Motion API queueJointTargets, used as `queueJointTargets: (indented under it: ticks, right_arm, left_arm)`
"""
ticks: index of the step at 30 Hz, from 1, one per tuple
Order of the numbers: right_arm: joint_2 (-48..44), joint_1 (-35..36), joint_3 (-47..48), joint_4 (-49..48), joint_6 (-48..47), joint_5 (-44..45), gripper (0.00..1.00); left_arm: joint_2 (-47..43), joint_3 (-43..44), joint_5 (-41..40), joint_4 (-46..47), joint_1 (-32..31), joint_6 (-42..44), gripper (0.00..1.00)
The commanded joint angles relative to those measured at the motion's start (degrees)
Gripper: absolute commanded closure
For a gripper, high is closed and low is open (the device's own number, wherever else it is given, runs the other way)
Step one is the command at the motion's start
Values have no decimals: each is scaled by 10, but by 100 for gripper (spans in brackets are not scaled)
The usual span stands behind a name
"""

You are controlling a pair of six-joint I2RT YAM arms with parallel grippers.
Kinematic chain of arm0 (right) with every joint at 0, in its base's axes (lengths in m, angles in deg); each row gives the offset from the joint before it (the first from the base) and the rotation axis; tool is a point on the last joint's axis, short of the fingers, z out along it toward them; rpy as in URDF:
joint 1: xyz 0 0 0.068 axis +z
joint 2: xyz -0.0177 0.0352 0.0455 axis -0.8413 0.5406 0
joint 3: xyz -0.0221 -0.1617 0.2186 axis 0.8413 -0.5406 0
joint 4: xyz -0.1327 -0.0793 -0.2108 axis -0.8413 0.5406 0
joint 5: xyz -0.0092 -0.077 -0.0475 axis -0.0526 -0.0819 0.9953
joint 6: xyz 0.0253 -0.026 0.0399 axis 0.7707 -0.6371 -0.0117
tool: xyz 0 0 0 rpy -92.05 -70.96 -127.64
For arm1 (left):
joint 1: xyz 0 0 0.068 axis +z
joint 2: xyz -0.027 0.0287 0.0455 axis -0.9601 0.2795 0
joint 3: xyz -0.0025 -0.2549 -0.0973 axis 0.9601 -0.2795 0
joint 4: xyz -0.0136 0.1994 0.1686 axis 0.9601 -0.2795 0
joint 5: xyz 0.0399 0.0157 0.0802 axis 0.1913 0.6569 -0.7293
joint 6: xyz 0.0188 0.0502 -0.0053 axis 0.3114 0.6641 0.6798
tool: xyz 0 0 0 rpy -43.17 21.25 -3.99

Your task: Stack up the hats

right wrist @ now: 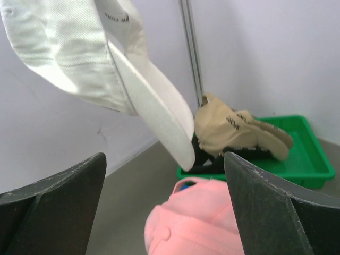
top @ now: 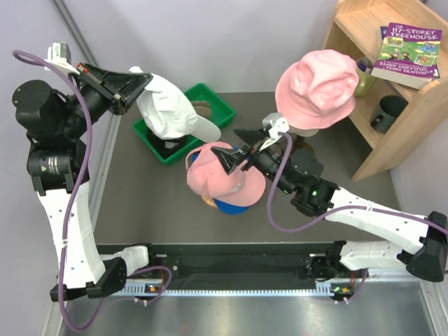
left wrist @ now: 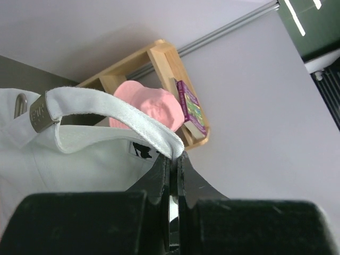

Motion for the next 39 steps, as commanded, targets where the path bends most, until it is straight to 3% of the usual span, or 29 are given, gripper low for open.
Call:
queueJointTargets:
  ticks: [1,13,19,22,23,26,30,32,34,35,39]
  right_arm:
    - [21,7,3,-109,-48,-22,9]
    - [90,2,44,-157,-36,-131,22]
    - [121,-19,71,-183,9,-179,36]
    - [129,-30,83,-186,42,-214,54]
    - [129,-33,84,-183,57,-220,80]
    - [115,-35,75,-179,97,-226,100]
    - [87,-40,69,-124,169,-244,100]
    - [71,-42,61,-100,230,-255,100]
    - [47,-44,38,-95,274,-275,100]
    - [36,-44,28,-95,317,-277,100]
    - [-8,-43,-5,-79,397,-281,100]
  left_arm:
    - [-18,5,27,67,-2,-59,100]
    - [-23,-6,33,82,-2,-85,100]
    - [-28,-19,34,92,-2,-91,100]
    - [-37,-44,34,109,-2,-101,100]
    - [-39,-52,33,109,-2,-99,100]
    - [-42,-66,26,108,-2,-89,100]
    - [-39,-80,19,99,-2,-56,100]
    - [-33,-78,12,87,-2,-20,84]
    - [-25,-46,-19,34,-2,21,49]
    - [-11,-27,-33,8,-2,46,24]
    - [26,71,-137,-134,-2,184,1]
